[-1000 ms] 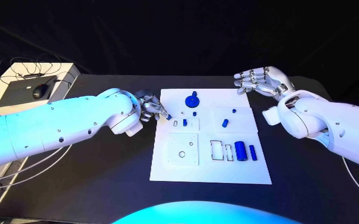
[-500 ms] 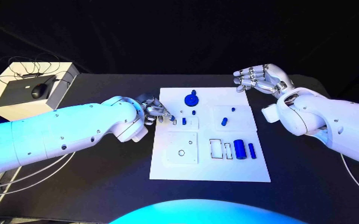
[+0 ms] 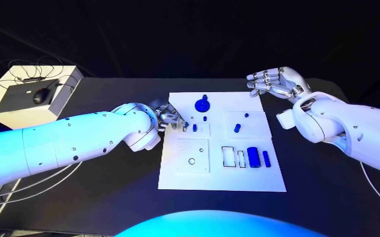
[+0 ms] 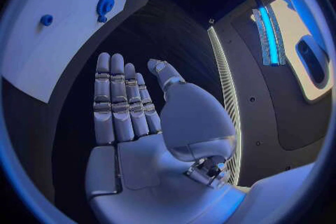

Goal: Assemble the parts on the task board

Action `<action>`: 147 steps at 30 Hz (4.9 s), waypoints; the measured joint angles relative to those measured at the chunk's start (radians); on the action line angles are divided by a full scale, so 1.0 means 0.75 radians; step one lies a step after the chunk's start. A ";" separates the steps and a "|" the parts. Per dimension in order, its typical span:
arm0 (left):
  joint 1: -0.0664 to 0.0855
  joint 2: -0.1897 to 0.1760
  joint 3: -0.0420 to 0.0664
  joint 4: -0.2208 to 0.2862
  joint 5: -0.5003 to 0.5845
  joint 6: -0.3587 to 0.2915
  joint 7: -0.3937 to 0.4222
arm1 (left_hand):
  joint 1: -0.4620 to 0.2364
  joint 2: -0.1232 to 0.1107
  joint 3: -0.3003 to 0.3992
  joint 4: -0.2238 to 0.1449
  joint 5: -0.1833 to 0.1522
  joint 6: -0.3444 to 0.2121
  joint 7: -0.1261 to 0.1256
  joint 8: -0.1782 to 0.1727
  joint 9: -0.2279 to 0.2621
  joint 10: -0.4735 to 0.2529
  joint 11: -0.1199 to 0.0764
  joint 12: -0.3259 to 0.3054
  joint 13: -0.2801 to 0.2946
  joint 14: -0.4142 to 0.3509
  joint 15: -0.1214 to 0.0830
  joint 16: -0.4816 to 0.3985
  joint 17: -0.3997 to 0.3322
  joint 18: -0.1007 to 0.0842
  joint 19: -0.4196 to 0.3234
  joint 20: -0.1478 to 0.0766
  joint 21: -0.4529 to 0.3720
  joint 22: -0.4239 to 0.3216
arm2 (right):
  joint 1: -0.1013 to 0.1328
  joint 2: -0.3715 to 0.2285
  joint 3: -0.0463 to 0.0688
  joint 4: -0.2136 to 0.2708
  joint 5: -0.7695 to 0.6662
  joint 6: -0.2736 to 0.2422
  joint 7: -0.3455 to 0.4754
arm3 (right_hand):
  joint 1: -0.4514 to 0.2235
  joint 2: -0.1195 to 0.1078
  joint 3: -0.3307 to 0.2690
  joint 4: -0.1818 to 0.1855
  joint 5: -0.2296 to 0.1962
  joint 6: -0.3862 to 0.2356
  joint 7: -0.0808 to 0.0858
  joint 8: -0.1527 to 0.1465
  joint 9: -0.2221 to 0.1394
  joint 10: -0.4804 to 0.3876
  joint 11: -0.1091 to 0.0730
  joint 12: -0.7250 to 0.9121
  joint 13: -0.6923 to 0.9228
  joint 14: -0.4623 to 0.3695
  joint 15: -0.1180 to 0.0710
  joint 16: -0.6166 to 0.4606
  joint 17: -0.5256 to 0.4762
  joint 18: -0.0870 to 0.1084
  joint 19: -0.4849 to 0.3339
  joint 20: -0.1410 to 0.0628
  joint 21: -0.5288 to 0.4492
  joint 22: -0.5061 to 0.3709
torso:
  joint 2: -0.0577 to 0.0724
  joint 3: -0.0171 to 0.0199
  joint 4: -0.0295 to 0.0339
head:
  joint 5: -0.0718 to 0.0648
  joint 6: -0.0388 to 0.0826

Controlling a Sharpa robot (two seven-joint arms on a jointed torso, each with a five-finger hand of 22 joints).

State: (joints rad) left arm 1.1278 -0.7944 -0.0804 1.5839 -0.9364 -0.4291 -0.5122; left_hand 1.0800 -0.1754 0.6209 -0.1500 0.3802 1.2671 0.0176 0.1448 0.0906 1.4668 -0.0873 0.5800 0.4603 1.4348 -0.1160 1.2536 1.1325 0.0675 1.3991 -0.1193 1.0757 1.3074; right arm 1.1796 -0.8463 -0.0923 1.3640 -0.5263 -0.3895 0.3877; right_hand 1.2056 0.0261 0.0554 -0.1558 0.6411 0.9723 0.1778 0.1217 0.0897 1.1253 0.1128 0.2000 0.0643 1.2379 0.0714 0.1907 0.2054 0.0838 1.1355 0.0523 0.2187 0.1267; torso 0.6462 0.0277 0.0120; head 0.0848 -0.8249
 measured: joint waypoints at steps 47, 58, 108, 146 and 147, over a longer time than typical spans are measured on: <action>-0.021 0.026 0.002 -0.022 -0.188 0.097 -0.054 | 0.018 0.007 -0.006 0.005 -0.001 0.000 0.000 0.000 0.000 -0.001 0.004 -0.005 0.006 0.000 0.000 0.001 -0.007 0.000 0.000 0.000 0.000 0.001 | 0.000 -0.002 0.000 0.008 0.001 0.002 -0.001 | 0.000 0.000 0.004 -0.004 0.000 0.000 0.000 0.000 0.000 0.000 0.000 0.000 0.000 0.000 0.000 0.000 0.000 0.000 0.000 0.000 0.000 0.002 | 0.000 -0.0004 0.0014 | -0.005 -0.015; -0.016 0.023 0.007 -0.021 -0.203 0.166 -0.061 | -0.001 0.025 -0.037 0.010 0.022 0.000 0.000 0.000 0.000 0.000 0.006 0.022 0.008 0.000 0.000 0.022 0.010 0.000 0.000 0.000 0.010 0.001 | 0.000 -0.001 0.000 0.006 0.001 0.003 -0.001 | 0.000 0.000 0.004 -0.004 0.000 0.000 0.000 0.000 0.000 0.000 0.000 0.000 0.000 0.000 0.000 0.000 0.000 0.000 0.000 0.000 0.000 0.002 | 0.000 -0.0010 0.0020 | -0.003 -0.016; -0.006 0.054 0.015 -0.047 -0.208 0.318 -0.080 | -0.179 0.155 -0.109 -0.039 -0.020 0.000 0.000 0.000 0.000 0.000 0.000 0.087 -0.009 0.005 0.005 0.057 0.032 -0.021 0.000 0.000 0.046 0.000 | 0.000 -0.003 0.000 0.009 0.001 0.005 -0.003 | 0.000 0.000 0.011 -0.004 0.005 0.000 0.000 0.000 0.000 0.000 0.000 -0.005 0.000 0.000 0.000 0.000 0.000 0.000 0.000 0.000 0.000 0.004 | 0.000 -0.0004 0.0013 | -0.007 -0.017; -0.025 0.074 0.002 -0.052 -0.216 0.366 -0.085 | -0.140 0.186 -0.135 -0.043 -0.025 0.168 -0.058 0.007 0.308 0.000 0.000 0.093 -0.012 0.005 0.005 0.057 0.032 -0.020 0.000 0.000 0.046 0.000 | 0.000 -0.003 0.000 0.009 -0.003 0.006 -0.004 | 0.000 0.000 0.017 -0.010 0.005 0.000 0.000 0.000 0.000 0.000 0.000 -0.005 0.000 0.000 0.000 0.000 -0.001 0.000 0.000 0.000 0.005 0.006 | 0.000 0.0001 0.0006 | -0.010 -0.012; -0.025 0.074 0.002 -0.052 -0.215 0.367 -0.084 | -0.130 0.177 -0.167 -0.030 -0.019 0.168 -0.058 0.005 0.308 0.000 0.000 0.093 -0.013 0.005 0.005 0.057 0.031 -0.020 0.000 0.000 0.046 0.000 | 0.000 -0.003 0.000 0.009 -0.003 0.006 -0.004 | 0.000 0.000 0.017 -0.010 0.005 0.000 0.000 0.000 0.000 0.000 0.000 -0.005 0.000 0.000 0.000 0.000 -0.001 0.000 0.000 0.000 0.005 0.006 | 0.000 0.0000 0.0010 | -0.010 -0.011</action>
State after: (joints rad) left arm 1.1087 -0.7392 -0.0786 1.5448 -1.0979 -0.1540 -0.5754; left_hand 0.9822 -0.0427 0.4956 -0.1727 0.3658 1.3931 -0.0261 0.1483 0.3217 1.4670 -0.0870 0.6499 0.4509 1.4382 -0.1124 1.2961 1.1560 0.0523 1.3989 -0.1193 1.1104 1.3074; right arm 1.1796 -0.8484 -0.0923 1.3705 -0.5288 -0.3848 0.3848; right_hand 1.2055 0.0261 0.0680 -0.1629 0.6449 0.9727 0.1775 0.1217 0.0899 1.1253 0.1128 0.1959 0.0643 1.2379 0.0713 0.1907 0.2045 0.0837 1.1355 0.0523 0.2225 0.1308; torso 0.6465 0.0277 0.0128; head 0.0771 -0.8331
